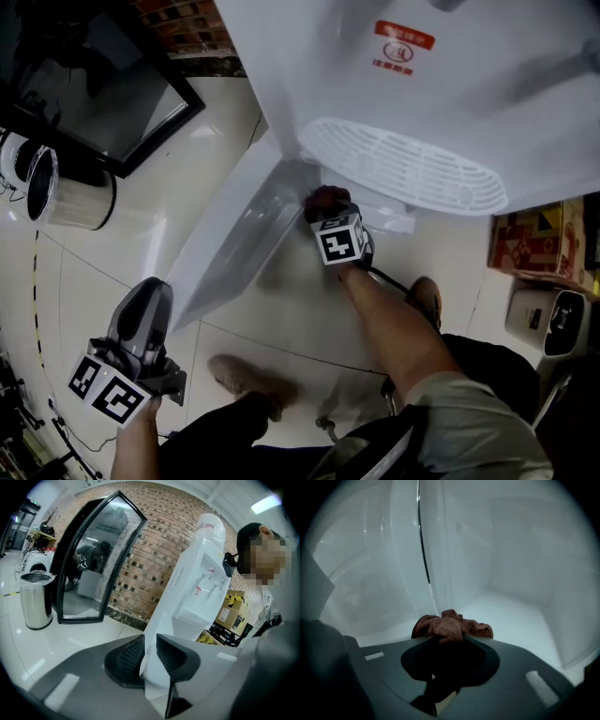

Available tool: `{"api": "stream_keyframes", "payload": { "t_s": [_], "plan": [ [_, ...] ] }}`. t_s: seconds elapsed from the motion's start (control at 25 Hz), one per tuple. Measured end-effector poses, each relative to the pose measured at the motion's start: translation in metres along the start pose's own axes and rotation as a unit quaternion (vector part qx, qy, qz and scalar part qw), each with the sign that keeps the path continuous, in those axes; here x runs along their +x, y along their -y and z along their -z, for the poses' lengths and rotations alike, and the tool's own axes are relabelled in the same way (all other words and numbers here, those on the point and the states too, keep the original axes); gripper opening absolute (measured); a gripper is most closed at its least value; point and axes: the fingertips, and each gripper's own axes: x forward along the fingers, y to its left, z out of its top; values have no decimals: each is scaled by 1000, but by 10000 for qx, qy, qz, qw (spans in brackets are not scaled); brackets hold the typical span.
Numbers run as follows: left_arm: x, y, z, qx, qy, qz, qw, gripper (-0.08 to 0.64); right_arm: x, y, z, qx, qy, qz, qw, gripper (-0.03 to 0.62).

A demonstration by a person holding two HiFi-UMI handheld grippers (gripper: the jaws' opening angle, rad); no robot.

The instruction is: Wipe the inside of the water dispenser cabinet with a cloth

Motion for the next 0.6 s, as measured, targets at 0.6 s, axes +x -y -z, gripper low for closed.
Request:
{"api": "stream_keyframes", "payload": {
  "t_s": [0.6],
  "plan": [
    [2, 5, -4, 441, -89, 233, 9987, 60, -69, 115, 71, 319, -490, 1102, 9922, 101]
  ]
}}
